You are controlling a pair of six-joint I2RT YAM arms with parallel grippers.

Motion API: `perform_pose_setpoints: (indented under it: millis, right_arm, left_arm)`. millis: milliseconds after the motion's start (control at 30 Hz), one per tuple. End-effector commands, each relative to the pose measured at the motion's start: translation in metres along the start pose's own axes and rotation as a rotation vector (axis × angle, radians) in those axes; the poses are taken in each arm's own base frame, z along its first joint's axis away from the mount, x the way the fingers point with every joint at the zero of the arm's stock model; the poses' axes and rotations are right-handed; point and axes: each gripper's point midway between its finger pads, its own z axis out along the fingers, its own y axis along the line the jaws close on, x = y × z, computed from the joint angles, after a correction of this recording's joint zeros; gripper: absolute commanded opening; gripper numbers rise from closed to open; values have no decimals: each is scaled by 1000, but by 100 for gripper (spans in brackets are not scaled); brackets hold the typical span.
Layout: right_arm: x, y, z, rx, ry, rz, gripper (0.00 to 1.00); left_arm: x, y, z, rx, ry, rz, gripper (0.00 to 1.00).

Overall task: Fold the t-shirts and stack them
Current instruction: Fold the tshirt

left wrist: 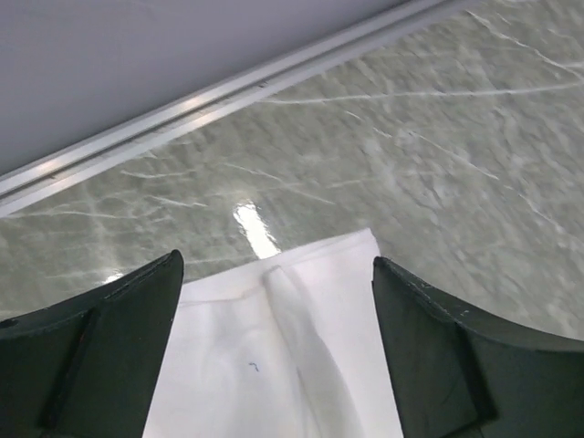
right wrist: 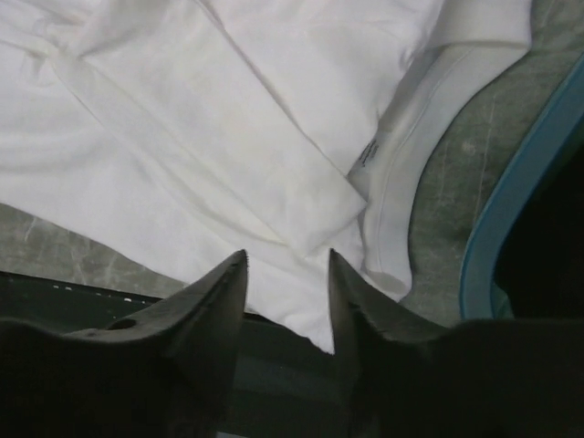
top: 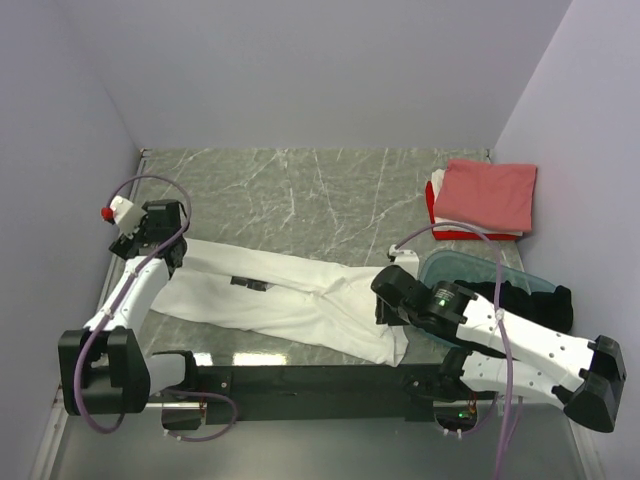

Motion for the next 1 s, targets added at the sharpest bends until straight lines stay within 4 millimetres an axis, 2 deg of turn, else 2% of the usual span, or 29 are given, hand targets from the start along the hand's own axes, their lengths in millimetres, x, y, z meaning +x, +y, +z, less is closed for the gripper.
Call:
perform_pose_setpoints:
  millis: [0,133,267,333,400,567,667,767,967]
  right_arm:
    - [-4,2,-8,23,-30,-5,52]
    - [-24,21,-21,-36,-88,-31,61]
    - [-49,50,-19,-115,-156,-56,66]
    - [-58,61,-11,-119,-154,-94,67]
    - [-68,77,-1,-135,-156,-110,67]
    - [-92,95,27,-156,-146,-133,67]
    - [-98,106,42,-187,-125,-141,67]
    - [-100,106,67,-168,-88,-150,67]
    - [-108,109,98,-161,-63,-153,66]
  left_arm:
    - [12,-16,-4,88,56,0,91]
    - [29,-32,-1,152,127,41,92]
    - [47,-48,5,195,200,95,93]
    - [59,-55,8,219,245,115,94]
    - [63,-55,13,217,265,121,94]
    - [69,-53,23,202,279,136,94]
    - [73,-52,25,196,289,146,93]
    - [79,-50,25,198,305,153,93]
    - [87,-44,26,186,323,181,91]
